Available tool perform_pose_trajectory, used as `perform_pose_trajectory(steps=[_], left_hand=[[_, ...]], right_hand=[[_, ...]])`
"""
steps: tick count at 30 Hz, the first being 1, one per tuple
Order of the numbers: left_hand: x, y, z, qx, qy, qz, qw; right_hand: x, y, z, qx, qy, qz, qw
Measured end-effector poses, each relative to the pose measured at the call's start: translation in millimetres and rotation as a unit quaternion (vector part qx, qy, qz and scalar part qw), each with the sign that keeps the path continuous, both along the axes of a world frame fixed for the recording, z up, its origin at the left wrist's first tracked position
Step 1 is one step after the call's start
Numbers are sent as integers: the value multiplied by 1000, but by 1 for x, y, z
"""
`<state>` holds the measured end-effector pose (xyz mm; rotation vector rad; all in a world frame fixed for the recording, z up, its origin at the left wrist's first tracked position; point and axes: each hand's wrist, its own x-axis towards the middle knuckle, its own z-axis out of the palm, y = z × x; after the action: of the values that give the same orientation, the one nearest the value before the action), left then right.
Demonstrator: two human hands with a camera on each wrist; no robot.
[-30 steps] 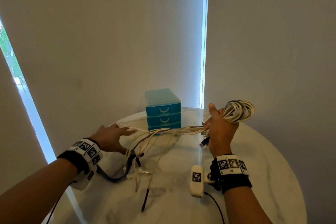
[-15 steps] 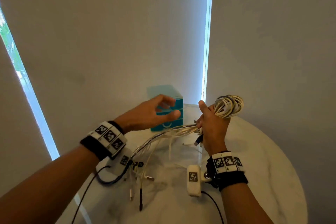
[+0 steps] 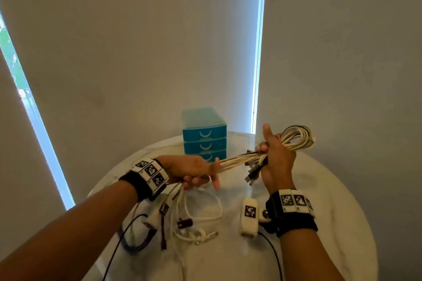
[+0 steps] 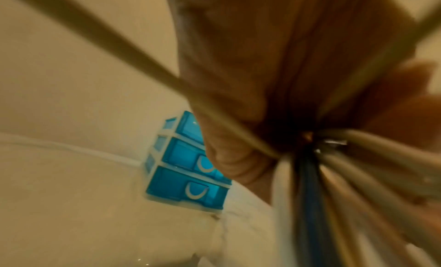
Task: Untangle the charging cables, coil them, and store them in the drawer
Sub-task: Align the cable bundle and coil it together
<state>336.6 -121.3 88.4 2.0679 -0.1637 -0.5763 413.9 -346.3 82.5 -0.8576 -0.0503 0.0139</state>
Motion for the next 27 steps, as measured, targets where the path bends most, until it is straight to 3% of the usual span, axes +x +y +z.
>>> perform_pose_trajectory(steps=[2, 4, 7, 10, 12, 15, 19, 20, 23, 24, 27], left_hand=[[-12, 6, 3, -5, -6, 38, 999], [-17, 8, 10, 80, -68, 87, 991], [-17, 7, 15, 240, -157, 109, 952], [-14, 0, 12, 365, -170, 124, 907], [-14, -7, 8, 426, -194, 122, 875], [-21, -21, -2, 509, -281, 50, 812], [-38, -55, -1, 511, -340, -86, 785], [-42, -61, 2, 522, -371, -122, 758], [-50, -73, 12, 518, -535, -215, 632], [-50, -73, 15, 496, -571, -230, 613], [-47, -65, 32, 402, -644, -218, 613]], right_hand=[[0, 1, -4, 6, 9, 15, 1000], [1, 5, -8, 11, 26, 41, 999], [6, 12, -14, 74, 46, 81, 993], [10, 11, -19, 158, 68, 106, 979], [10, 7, -17, 153, 107, 79, 979], [17, 6, -13, -19, 155, -29, 987], [21, 15, -20, -214, 104, -179, 955], [19, 17, -22, -256, 65, -205, 943], [12, 23, -27, -369, -57, -264, 890], [8, 26, -27, -392, -96, -265, 876], [0, 30, -21, -430, -154, -211, 864]])
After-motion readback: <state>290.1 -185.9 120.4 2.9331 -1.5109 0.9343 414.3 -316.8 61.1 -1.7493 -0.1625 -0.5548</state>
